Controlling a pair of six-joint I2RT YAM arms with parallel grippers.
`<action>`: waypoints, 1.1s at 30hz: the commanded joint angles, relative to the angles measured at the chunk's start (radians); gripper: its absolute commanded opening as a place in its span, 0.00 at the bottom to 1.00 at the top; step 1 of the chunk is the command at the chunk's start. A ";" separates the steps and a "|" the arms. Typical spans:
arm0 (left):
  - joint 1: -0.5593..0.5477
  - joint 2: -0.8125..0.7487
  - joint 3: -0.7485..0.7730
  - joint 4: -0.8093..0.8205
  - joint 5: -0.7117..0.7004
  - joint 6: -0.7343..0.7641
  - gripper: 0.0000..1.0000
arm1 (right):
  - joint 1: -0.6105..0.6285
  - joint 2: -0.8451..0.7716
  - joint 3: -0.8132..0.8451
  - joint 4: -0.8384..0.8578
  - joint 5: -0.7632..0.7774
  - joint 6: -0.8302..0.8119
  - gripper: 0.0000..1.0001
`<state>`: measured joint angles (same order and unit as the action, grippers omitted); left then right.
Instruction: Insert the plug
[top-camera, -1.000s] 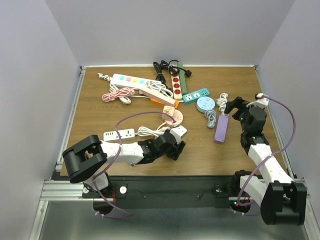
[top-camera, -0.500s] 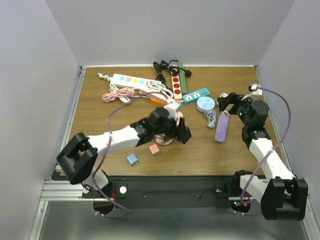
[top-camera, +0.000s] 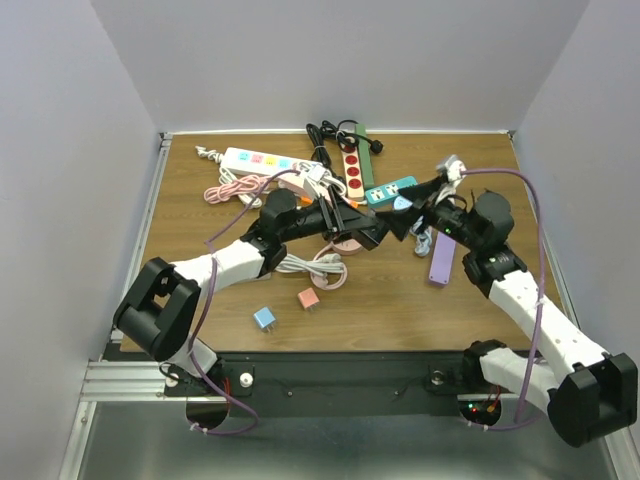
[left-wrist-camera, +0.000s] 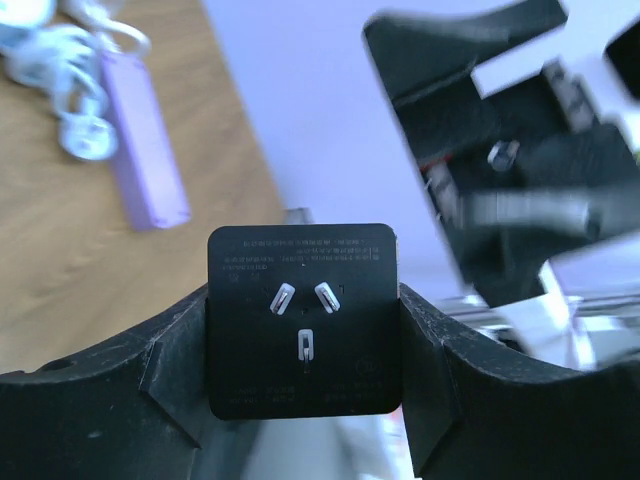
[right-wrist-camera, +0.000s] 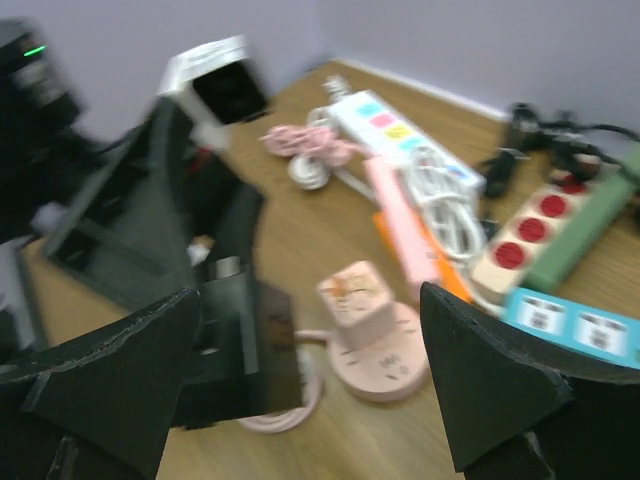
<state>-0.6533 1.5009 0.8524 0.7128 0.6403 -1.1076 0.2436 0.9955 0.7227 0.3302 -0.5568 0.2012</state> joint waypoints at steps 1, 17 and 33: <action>0.015 -0.007 -0.021 0.327 0.082 -0.277 0.00 | 0.098 0.008 0.029 0.030 0.018 -0.065 0.95; 0.076 0.080 -0.090 0.643 0.117 -0.638 0.00 | 0.200 -0.058 0.032 -0.045 0.005 -0.117 0.95; 0.086 0.116 -0.056 0.660 0.133 -0.701 0.00 | 0.240 -0.063 0.034 -0.083 0.000 -0.137 0.95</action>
<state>-0.5739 1.6394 0.7467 1.2484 0.7528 -1.7836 0.4553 0.9257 0.7410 0.2478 -0.5495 0.0868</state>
